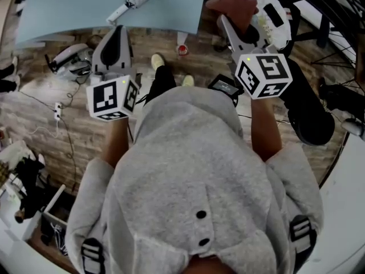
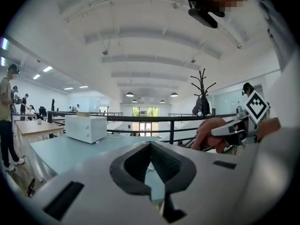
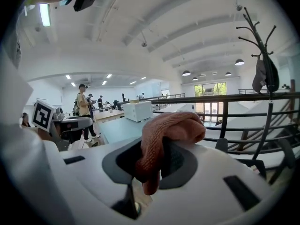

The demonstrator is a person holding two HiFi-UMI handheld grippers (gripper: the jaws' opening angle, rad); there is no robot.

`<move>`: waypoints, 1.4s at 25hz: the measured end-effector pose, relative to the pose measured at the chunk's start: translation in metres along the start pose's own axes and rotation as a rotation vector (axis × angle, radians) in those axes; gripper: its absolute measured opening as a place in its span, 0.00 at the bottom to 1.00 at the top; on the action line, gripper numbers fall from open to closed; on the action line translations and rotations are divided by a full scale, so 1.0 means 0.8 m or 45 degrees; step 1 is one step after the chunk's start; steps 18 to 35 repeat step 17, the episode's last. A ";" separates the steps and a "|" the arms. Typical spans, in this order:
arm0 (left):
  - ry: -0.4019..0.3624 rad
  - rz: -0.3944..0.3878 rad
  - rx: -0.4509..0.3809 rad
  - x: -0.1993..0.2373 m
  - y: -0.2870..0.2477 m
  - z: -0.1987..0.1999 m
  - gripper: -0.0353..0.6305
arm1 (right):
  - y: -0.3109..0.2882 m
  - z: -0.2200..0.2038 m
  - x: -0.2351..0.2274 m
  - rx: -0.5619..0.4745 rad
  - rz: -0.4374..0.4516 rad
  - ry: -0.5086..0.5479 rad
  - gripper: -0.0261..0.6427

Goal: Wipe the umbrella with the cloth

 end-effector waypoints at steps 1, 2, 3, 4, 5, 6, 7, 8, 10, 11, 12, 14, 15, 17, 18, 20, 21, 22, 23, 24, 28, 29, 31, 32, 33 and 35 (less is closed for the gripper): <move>0.003 -0.003 0.006 -0.004 0.005 -0.004 0.08 | 0.007 -0.003 0.002 0.000 0.007 0.002 0.16; 0.004 -0.007 0.018 -0.008 0.010 -0.010 0.08 | 0.013 -0.006 0.004 -0.003 0.013 0.004 0.16; 0.001 -0.012 0.028 -0.011 0.015 -0.015 0.08 | 0.018 -0.009 0.005 -0.009 0.016 0.007 0.16; -0.005 -0.018 0.035 -0.014 0.018 -0.018 0.08 | 0.022 -0.010 0.006 -0.019 0.018 0.007 0.16; -0.012 -0.026 0.037 -0.018 0.021 -0.020 0.08 | 0.025 -0.011 0.006 -0.029 0.017 0.005 0.16; -0.018 -0.035 0.038 -0.022 0.024 -0.020 0.08 | 0.028 -0.011 0.006 -0.036 0.015 0.001 0.16; -0.021 -0.045 0.041 -0.026 0.027 -0.020 0.08 | 0.033 -0.011 0.007 -0.039 0.013 -0.002 0.16; -0.021 -0.055 0.044 -0.030 0.028 -0.019 0.08 | 0.038 -0.011 0.007 -0.041 0.012 -0.003 0.16; -0.014 -0.065 0.044 -0.036 0.026 -0.016 0.08 | 0.043 -0.008 0.006 -0.042 0.013 0.003 0.16; -0.012 -0.067 0.039 -0.038 0.024 -0.014 0.08 | 0.044 -0.006 0.005 -0.043 0.013 0.008 0.16; -0.012 -0.069 0.033 -0.040 0.022 -0.011 0.08 | 0.045 -0.005 0.003 -0.045 0.011 0.012 0.16; -0.014 -0.077 0.028 -0.045 0.021 -0.008 0.08 | 0.050 -0.004 0.002 -0.046 0.004 0.015 0.16; -0.015 -0.083 0.028 -0.047 0.022 -0.008 0.08 | 0.052 -0.004 0.003 -0.046 0.002 0.016 0.16; -0.020 -0.093 0.031 -0.051 0.024 -0.007 0.08 | 0.055 -0.004 0.004 -0.046 0.001 0.017 0.16; -0.020 -0.093 0.031 -0.051 0.024 -0.007 0.08 | 0.055 -0.004 0.004 -0.046 0.001 0.017 0.16; -0.020 -0.093 0.031 -0.051 0.024 -0.007 0.08 | 0.055 -0.004 0.004 -0.046 0.001 0.017 0.16; -0.020 -0.093 0.031 -0.051 0.024 -0.007 0.08 | 0.055 -0.004 0.004 -0.046 0.001 0.017 0.16; -0.020 -0.093 0.031 -0.051 0.024 -0.007 0.08 | 0.055 -0.004 0.004 -0.046 0.001 0.017 0.16; -0.020 -0.093 0.031 -0.051 0.024 -0.007 0.08 | 0.055 -0.004 0.004 -0.046 0.001 0.017 0.16; -0.020 -0.093 0.031 -0.051 0.024 -0.007 0.08 | 0.055 -0.004 0.004 -0.046 0.001 0.017 0.16; -0.020 -0.093 0.031 -0.051 0.024 -0.007 0.08 | 0.055 -0.004 0.004 -0.046 0.001 0.017 0.16; -0.020 -0.093 0.031 -0.051 0.024 -0.007 0.08 | 0.055 -0.004 0.004 -0.046 0.001 0.017 0.16; -0.020 -0.093 0.031 -0.051 0.024 -0.007 0.08 | 0.055 -0.004 0.004 -0.046 0.001 0.017 0.16; -0.020 -0.093 0.031 -0.051 0.024 -0.007 0.08 | 0.055 -0.004 0.004 -0.046 0.001 0.017 0.16; -0.020 -0.093 0.031 -0.051 0.024 -0.007 0.08 | 0.055 -0.004 0.004 -0.046 0.001 0.017 0.16; -0.020 -0.093 0.031 -0.051 0.024 -0.007 0.08 | 0.055 -0.004 0.004 -0.046 0.001 0.017 0.16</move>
Point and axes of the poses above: the fingertips, and each gripper's own axes: y backward along the fingers, x to its left, z out of its top, the point moved 3 cm from there along y, backward along the fingers, and after that the axes turned 12 degrees about -x, right-handed, at the moved point
